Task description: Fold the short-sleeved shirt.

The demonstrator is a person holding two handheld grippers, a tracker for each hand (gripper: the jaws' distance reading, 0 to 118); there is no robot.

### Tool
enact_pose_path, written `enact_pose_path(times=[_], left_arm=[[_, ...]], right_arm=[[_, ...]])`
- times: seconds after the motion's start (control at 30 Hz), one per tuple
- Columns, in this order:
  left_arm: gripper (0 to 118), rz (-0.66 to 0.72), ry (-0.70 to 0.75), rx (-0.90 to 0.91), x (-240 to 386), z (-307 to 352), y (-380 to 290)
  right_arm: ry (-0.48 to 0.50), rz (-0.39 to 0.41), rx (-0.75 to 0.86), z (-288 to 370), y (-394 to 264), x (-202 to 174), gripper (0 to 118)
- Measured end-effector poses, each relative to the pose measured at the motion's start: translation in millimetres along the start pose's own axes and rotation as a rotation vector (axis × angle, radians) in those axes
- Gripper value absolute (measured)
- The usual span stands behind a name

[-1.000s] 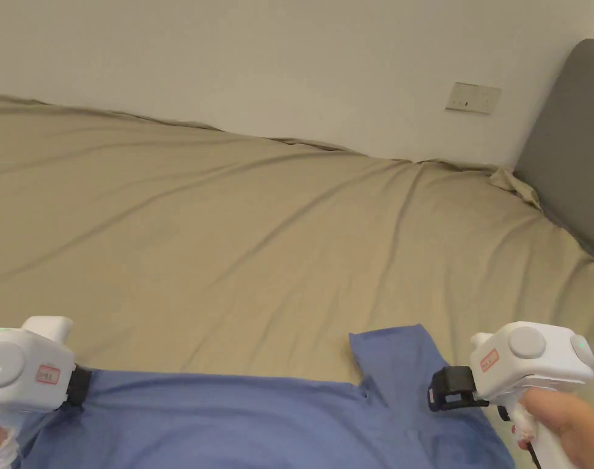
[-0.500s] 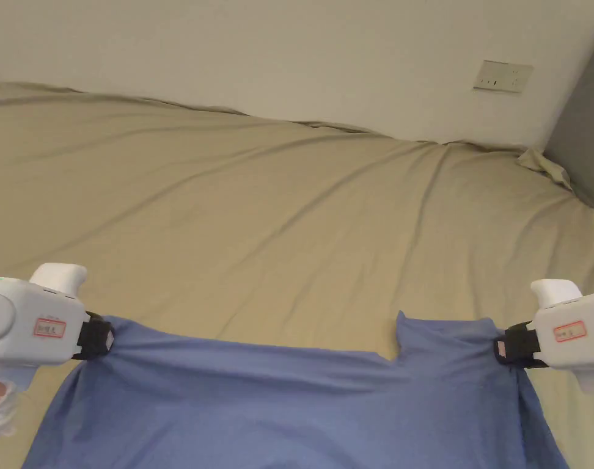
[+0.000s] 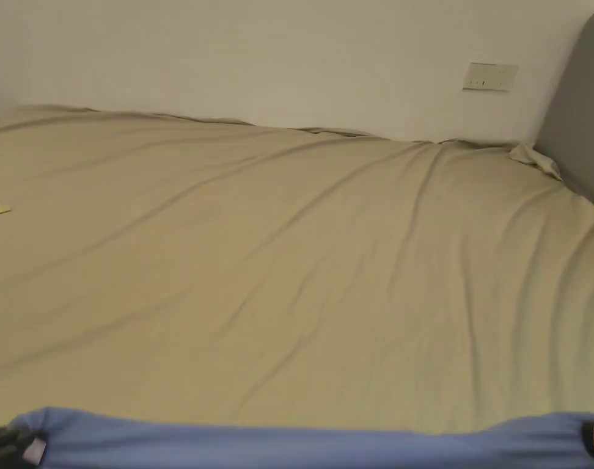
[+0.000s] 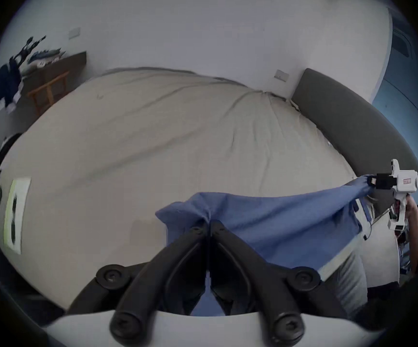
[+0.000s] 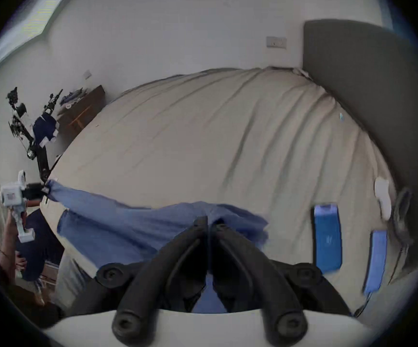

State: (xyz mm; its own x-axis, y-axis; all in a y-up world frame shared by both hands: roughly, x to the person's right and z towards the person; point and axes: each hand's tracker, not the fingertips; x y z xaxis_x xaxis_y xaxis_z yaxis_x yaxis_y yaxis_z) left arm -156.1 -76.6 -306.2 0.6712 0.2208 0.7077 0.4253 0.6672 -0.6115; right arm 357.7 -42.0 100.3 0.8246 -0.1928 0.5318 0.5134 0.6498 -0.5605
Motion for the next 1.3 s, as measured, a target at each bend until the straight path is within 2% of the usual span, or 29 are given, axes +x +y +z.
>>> enact_pose_path(times=[0.07, 0.27, 0.43, 0.47, 0.5, 0.53, 0.57, 0.6, 0.63, 0.67, 0.73, 0.83, 0.87, 0.9, 0.93, 0.97, 1.0, 1.07, 1.1, 1.23, 1.27, 1.3], left_arm=[[0, 0.056, 0.000, -0.043, -0.2, 2.4, -35.5], [0, 0.140, 0.019, -0.136, -5.8, -18.6, -110.2], [0, 0.172, 0.007, -0.088, -11.8, -20.8, -116.3], [3, 0.173, 0.011, -0.081, -9.6, -15.3, -114.5], [19, 0.162, 0.035, -0.069, -7.5, -8.3, -112.4], [48, 0.164, 0.071, -0.050, -6.5, -0.2, -109.7], [86, 0.175, 0.077, -0.040, -4.3, 9.3, -106.6], [107, 0.183, 0.067, -0.017, -1.5, 21.3, -103.8], [107, 0.196, 0.058, 0.042, 3.4, 33.9, -97.5], [107, 0.192, 0.055, 0.073, 11.2, 42.1, -89.4], [107, 0.166, 0.063, 0.151, 29.5, 51.1, -75.5], [107, 0.137, 0.052, 0.202, 59.4, 43.4, -54.2], [107, 0.135, 0.038, 0.205, 70.0, 35.1, -48.5], [97, 0.130, 0.021, 0.213, 78.4, 27.8, -44.6], [71, 0.116, 0.021, 0.229, 89.2, 20.3, -41.2], [36, 0.098, 0.024, 0.247, 96.2, 11.3, -38.3], [3, 0.074, 0.028, 0.246, 102.1, 0.8, -36.0], [0, 0.057, 0.037, 0.235, 113.5, -11.6, -33.2], [0, 0.054, -0.017, 0.229, 115.9, -16.1, -32.2], [0, 0.071, -0.020, 0.268, 100.3, -14.7, -29.2], [5, 0.093, -0.034, 0.287, 83.8, -11.1, -29.5], [41, 0.125, -0.069, 0.277, 60.6, -8.0, -28.1]], right_arm=[[-0.007, -0.064, -0.043, -0.7, -33.7, 6.8, 4], [-0.050, -0.158, -0.177, -23.1, -107.4, 18.0, 4], [-0.090, -0.135, -0.175, -33.8, -119.8, 22.6, 4], [-0.086, -0.124, -0.160, -30.8, -116.5, 20.9, 4], [-0.074, -0.110, -0.157, -24.2, -110.8, 18.3, 5], [-0.072, -0.095, -0.152, -16.9, -106.3, 15.0, 13], [-0.091, -0.078, -0.125, -3.4, -101.7, 8.2, 34], [-0.114, -0.049, -0.101, 6.4, -95.7, 2.6, 78], [-0.132, -0.017, -0.078, 16.7, -89.0, -5.3, 100], [-0.145, 0.001, -0.018, 29.1, -82.4, -17.3, 107], [-0.131, 0.019, 0.066, 43.5, -68.6, -36.6, 106], [-0.082, -0.021, 0.204, 43.3, -54.1, -66.6, 104], [-0.061, -0.022, 0.232, 36.8, -51.2, -76.5, 98], [-0.050, -0.015, 0.249, 31.2, -49.3, -84.1, 72], [-0.053, -0.007, 0.252, 23.5, -48.4, -92.8, 38], [-0.068, 0.005, 0.241, 12.3, -48.5, -99.6, 8], [-0.082, 0.019, 0.232, 2.7, -48.8, -106.8, 6], [-0.088, 0.056, 0.215, -8.6, -51.8, -116.1, 6], [-0.079, 0.079, 0.201, -13.0, -53.2, -120.9, 5], [-0.025, 0.111, 0.178, -17.6, -54.8, -129.7, 5], [-0.022, 0.115, 0.180, -17.1, -54.8, -129.7, 5], [-0.015, 0.122, 0.179, -16.7, -54.4, -129.2, 5]])
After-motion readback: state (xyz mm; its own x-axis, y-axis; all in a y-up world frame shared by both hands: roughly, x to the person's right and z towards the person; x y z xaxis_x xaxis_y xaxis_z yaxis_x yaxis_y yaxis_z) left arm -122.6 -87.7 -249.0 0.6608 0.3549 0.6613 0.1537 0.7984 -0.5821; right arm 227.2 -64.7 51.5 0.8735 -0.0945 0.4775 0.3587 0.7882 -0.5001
